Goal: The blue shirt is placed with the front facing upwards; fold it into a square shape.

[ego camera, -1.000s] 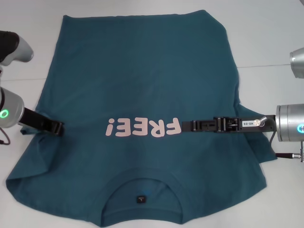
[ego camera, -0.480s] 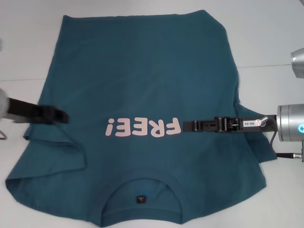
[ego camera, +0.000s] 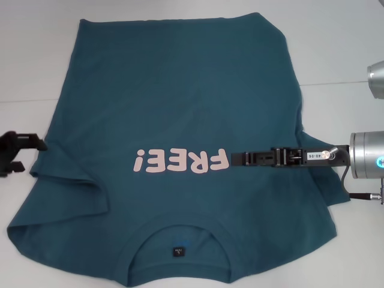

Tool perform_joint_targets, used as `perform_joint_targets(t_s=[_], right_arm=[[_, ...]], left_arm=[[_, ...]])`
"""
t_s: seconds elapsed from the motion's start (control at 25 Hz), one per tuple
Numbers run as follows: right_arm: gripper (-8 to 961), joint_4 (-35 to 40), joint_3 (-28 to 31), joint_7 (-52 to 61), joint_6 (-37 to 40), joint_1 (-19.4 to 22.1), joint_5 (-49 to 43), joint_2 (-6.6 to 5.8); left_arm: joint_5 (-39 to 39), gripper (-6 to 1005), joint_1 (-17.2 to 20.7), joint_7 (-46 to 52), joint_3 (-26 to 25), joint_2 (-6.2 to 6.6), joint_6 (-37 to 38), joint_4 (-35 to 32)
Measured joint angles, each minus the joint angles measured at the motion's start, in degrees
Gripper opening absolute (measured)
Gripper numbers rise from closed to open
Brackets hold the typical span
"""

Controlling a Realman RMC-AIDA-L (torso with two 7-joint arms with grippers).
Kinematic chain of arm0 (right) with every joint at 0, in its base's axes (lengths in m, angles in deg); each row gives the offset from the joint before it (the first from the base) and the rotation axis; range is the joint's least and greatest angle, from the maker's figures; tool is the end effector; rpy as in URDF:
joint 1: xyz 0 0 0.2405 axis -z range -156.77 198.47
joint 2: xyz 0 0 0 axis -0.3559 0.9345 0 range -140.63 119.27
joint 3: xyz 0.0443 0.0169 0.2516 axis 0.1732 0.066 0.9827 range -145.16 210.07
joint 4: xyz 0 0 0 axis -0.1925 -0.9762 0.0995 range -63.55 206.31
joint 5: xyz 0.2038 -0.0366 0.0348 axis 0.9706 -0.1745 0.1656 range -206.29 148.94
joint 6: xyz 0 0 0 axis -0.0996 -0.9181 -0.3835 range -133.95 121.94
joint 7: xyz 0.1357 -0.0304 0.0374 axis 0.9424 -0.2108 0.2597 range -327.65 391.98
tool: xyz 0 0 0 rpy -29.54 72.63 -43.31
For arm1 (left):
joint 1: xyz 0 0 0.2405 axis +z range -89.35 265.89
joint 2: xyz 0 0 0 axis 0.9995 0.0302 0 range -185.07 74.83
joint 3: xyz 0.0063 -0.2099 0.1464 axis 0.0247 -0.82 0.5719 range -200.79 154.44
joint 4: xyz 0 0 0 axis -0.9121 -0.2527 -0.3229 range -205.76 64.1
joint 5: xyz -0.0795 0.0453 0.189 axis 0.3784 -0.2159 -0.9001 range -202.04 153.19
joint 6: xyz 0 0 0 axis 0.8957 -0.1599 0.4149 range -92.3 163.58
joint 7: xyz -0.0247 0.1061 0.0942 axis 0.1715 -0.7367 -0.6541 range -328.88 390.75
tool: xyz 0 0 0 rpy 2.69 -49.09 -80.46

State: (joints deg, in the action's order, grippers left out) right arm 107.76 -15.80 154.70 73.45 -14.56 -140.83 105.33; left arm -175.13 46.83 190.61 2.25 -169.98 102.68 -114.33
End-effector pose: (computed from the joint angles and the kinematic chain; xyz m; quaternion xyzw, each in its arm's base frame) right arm 0.2455 0.3708 0.0012 -0.8267 0.5090 0.2250 0.0823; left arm -0.3121 0.4105 0.0744 -0.6019 -0.7279 -0.1535 0.2904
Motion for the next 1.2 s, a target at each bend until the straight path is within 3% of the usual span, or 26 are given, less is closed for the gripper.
perform_joint_targets(t_s=[0.04, 0.48, 1.2], right_arm=[[620, 0.0, 0.0, -0.01, -0.06, 0.0, 0.0, 0.0], [620, 0.0, 0.0, -0.01, -0.31, 0.12, 0.0, 0.07], [621, 0.0, 0.0, -0.01, -0.47, 0.4, 0.09, 0.0]], left_arm=[[0.23, 719, 0.04, -0.11, -0.16, 0.0, -0.95, 0.95], [1.49, 733, -0.35, -3.14, 2.76, -1.08, -12.28, 6.77], [0.5, 735, -0.62, -4.35, 6.98, -1.6, -15.53, 8.01]])
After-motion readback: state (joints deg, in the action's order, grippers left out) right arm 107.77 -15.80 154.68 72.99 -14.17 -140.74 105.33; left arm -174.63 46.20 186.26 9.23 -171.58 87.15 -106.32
